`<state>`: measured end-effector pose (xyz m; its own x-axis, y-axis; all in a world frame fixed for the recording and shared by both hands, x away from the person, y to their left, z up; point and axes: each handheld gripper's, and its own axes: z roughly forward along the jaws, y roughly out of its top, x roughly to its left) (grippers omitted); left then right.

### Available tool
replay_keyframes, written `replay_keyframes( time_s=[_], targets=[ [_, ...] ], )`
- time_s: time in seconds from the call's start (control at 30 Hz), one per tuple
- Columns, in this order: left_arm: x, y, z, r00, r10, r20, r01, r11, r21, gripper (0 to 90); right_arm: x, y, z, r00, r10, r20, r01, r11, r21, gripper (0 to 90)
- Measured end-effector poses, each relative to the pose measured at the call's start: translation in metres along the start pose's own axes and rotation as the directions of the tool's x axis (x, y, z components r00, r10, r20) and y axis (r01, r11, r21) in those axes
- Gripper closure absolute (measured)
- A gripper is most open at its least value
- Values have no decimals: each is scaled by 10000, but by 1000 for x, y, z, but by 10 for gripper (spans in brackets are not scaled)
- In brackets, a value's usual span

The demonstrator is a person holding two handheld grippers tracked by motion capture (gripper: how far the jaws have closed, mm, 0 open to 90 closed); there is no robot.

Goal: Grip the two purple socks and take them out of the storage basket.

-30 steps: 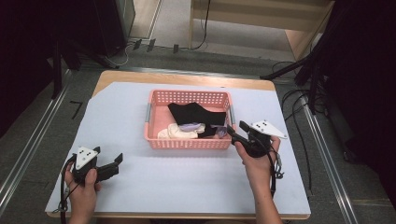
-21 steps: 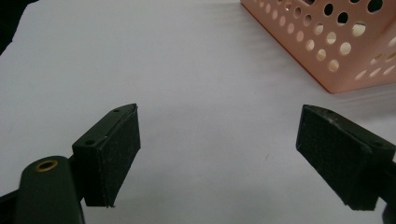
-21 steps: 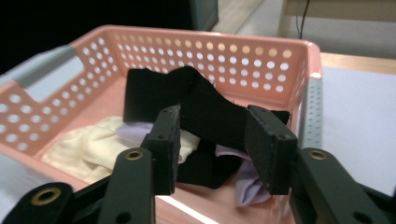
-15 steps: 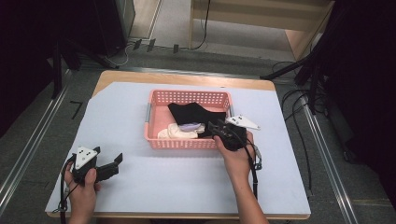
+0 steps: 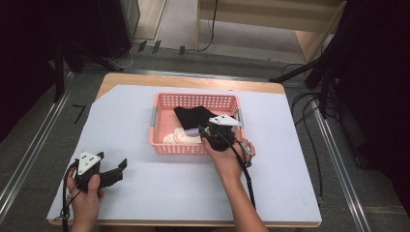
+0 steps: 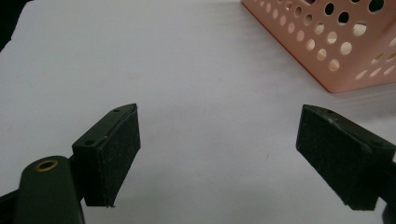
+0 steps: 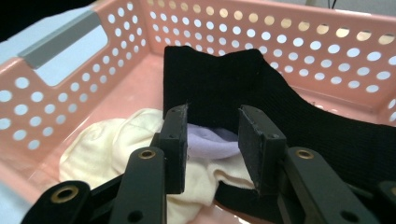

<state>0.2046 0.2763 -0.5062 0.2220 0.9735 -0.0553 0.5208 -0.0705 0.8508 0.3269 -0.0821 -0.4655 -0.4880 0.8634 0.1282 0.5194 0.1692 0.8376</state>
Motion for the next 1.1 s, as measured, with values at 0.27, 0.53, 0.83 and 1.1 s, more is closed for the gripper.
replay_keyframes(
  time_s=[0.27, 0.53, 0.83, 1.1],
  targets=[
    [0, 0, 1, 10000, 1, -2, -1, 10000, 52, 146, 10, 15, 19, 9990, 444, -81, -435, 9947, 934, 554],
    [0, 0, 1, 10000, 2, -2, -2, 10000, 49, 146, 8, 14, 42, 9975, 572, 421, -642, 9796, 1903, 554],
    [0, 0, 1, 10000, 6, -13, -6, 10000, 79, 146, 7, 19, 53, 9878, 1399, 679, -1548, 9260, 3442, 586],
    [0, 0, 1, 10000, -24, 10, 24, 10000, 77, 146, 7, 18, 54, 9869, 1477, 644, -1611, 9128, 3753, 868]
  ],
)
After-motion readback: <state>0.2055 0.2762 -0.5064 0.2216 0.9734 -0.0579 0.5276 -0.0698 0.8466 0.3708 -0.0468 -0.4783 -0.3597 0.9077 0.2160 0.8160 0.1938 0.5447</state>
